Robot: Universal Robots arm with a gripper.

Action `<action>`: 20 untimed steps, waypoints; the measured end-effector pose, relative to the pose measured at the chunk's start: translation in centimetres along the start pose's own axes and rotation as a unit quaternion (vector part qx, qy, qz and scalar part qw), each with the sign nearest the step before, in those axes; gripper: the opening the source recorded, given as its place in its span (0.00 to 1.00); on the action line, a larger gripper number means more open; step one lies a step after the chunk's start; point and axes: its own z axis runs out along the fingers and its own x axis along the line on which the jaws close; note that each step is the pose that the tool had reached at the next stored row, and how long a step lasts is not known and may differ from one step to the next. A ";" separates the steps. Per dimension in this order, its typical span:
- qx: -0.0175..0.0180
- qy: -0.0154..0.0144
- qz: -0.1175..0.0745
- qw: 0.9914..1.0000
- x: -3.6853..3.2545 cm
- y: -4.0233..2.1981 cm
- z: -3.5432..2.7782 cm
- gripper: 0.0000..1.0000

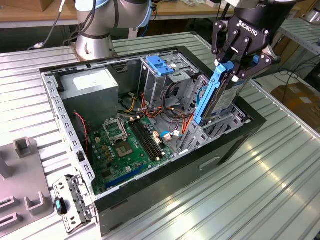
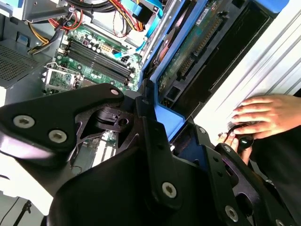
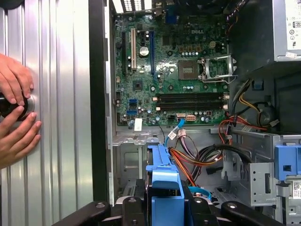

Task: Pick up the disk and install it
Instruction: 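Insert the disk into the insertion slot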

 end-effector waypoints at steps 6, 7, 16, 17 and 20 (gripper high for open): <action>0.000 0.000 0.000 1.000 0.00 0.00 0.24 0.37; 0.000 0.000 0.000 1.000 0.00 -0.01 0.21 0.37; 0.000 -0.001 0.000 1.000 0.03 -0.05 -0.51 0.37; 0.000 -0.001 0.000 1.000 0.02 -0.06 -0.52 0.37; 0.000 -0.001 -0.004 1.000 0.02 -0.06 -0.53 0.37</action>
